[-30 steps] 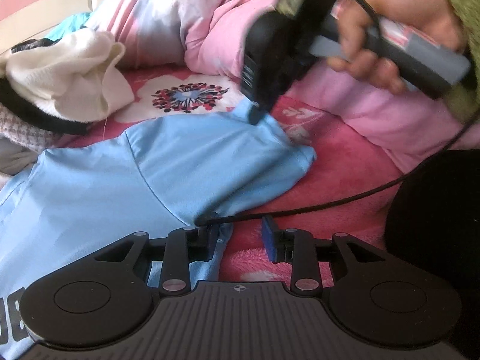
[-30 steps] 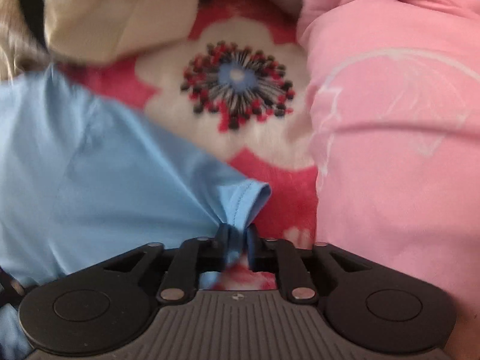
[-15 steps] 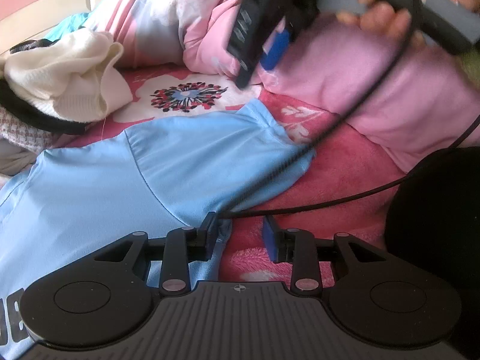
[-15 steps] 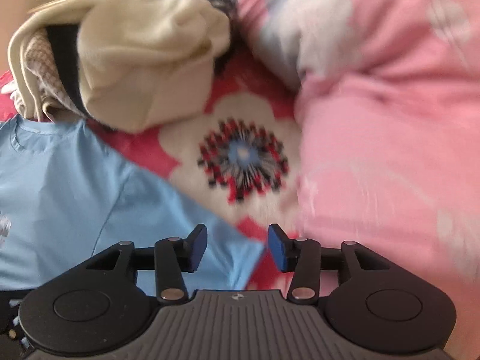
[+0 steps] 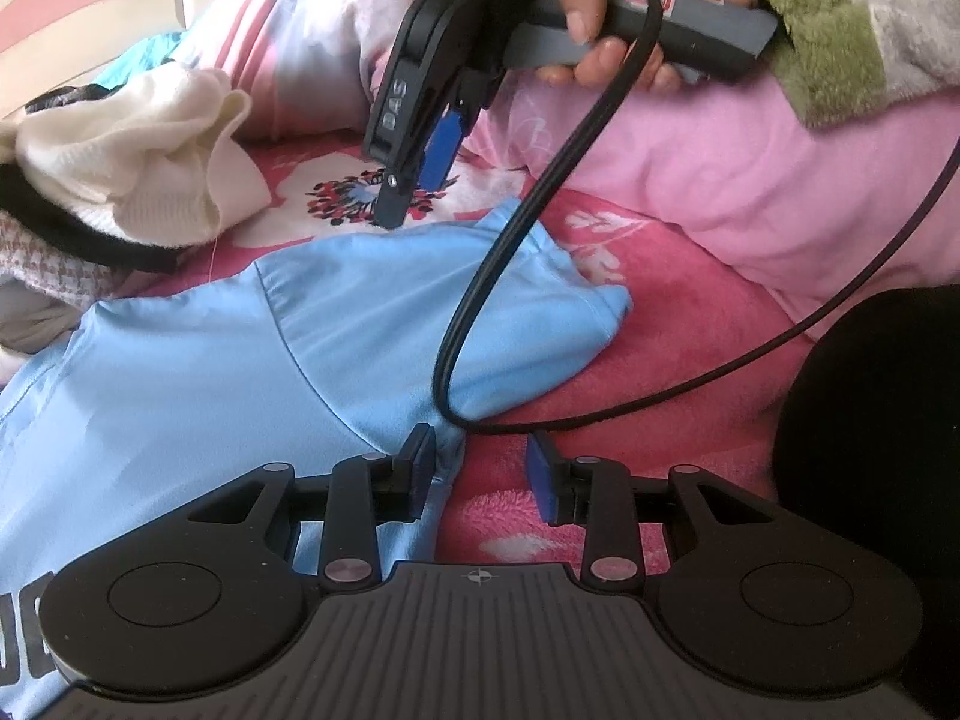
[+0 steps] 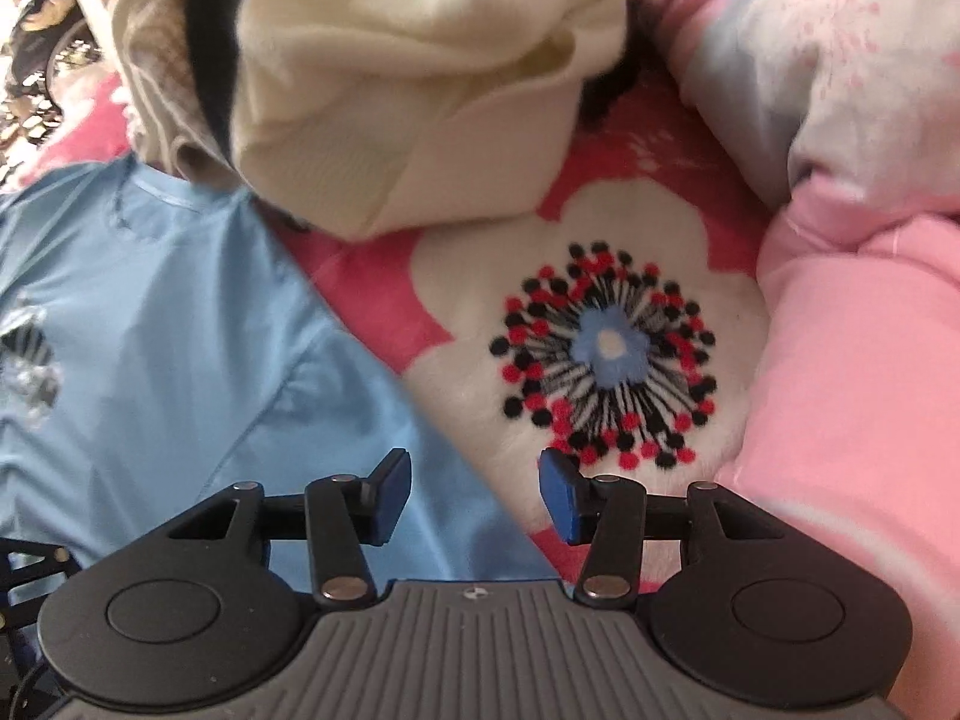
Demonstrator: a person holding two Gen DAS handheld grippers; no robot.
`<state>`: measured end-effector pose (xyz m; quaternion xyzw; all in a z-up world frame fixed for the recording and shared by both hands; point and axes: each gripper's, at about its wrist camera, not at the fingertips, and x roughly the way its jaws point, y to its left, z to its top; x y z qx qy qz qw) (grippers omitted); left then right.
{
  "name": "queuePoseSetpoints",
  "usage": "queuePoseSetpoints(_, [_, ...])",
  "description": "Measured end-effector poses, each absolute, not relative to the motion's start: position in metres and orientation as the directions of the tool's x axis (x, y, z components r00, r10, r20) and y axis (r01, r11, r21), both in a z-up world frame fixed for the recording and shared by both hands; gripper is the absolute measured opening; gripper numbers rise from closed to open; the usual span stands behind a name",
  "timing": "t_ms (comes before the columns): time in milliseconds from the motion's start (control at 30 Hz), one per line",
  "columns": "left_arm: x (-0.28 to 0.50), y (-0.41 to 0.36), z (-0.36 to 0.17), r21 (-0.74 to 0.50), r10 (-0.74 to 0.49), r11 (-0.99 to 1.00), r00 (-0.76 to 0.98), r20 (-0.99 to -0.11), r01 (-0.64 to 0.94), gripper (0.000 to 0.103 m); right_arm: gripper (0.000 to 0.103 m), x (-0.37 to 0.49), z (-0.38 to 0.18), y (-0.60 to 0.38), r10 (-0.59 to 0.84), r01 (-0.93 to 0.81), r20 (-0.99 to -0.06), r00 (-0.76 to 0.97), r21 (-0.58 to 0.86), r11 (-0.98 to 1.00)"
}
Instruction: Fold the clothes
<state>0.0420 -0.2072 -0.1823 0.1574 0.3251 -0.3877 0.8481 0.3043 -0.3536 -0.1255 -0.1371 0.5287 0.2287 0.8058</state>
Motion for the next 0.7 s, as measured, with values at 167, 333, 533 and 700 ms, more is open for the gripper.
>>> queuePoseSetpoints(167, [0.045, -0.206, -0.182, -0.009, -0.562, 0.653, 0.477, -0.676, 0.757, 0.033, 0.047, 0.302, -0.145, -0.342, 0.185, -0.587, -0.944, 0.275, -0.012, 0.81])
queuePoseSetpoints(333, [0.044, -0.207, -0.183, -0.001, -0.559, 0.651, 0.48, -0.676, 0.759, 0.034, 0.04, 0.307, -0.163, -0.342, 0.166, -0.588, -0.96, 0.225, 0.002, 0.809])
queuePoseSetpoints(533, [0.044, -0.208, -0.184, 0.002, -0.56, 0.65, 0.481, -0.675, 0.76, 0.034, 0.003, 0.296, -0.15, -0.335, 0.141, -0.595, -0.939, 0.314, -0.079, 0.8])
queuePoseSetpoints(700, [0.044, -0.208, -0.184, 0.004, -0.561, 0.648, 0.481, -0.674, 0.762, 0.034, 0.003, 0.284, -0.157, -0.325, 0.004, -0.581, -0.889, 0.458, -0.295, 0.759])
